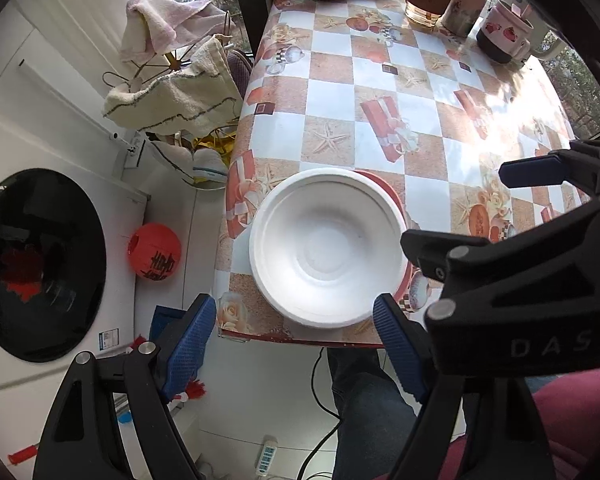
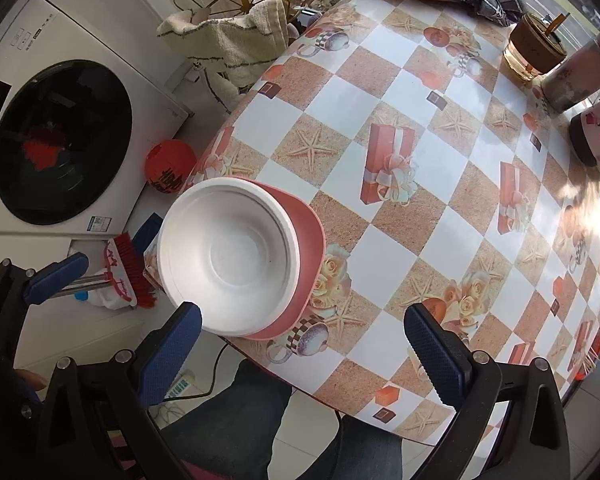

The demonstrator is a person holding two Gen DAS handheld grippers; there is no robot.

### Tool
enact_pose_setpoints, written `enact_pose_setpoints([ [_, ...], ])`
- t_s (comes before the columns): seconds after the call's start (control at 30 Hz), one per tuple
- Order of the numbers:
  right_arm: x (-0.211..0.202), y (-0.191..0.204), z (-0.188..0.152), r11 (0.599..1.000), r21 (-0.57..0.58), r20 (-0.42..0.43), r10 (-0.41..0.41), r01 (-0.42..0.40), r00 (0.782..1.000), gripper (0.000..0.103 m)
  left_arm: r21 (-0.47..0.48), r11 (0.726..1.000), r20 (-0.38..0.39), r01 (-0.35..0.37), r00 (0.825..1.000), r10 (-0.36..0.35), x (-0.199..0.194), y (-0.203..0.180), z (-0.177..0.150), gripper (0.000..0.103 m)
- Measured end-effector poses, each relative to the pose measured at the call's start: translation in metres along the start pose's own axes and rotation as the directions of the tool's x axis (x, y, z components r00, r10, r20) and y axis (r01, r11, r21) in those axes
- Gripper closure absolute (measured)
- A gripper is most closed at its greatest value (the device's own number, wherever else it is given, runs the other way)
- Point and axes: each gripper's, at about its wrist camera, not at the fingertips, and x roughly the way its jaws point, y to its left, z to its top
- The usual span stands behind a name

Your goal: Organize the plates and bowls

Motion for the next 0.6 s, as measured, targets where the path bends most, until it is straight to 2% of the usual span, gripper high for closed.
enact_pose_setpoints([
  [0.1,0.0063,0.0001,-0.0014,1.000,0.001,-0.031,-0.002,0.002,1.000,0.001,0.009,1.000,0.000,0.000,1.000,0.000,-0.0016,-0.0045,-0.0002,0.019],
  [0.3,0.0000,-0.0009,-0.0074,1.000,0.008,-0.028,0.015,-0.015,1.000,0.001,0.030,0.999,-0.008,-0.022,1.000,0.022,-0.0013,-0.0099,-0.0029,0.019],
  [0.6,0.0006,-0.0003,-0.0081,1.000,0.006,-0.034,0.015,-0.015,0.999,0.001,0.013,1.000,-0.020,-0.021,1.000,0.021,0.0012,-0.0070,-0.0036,0.019],
])
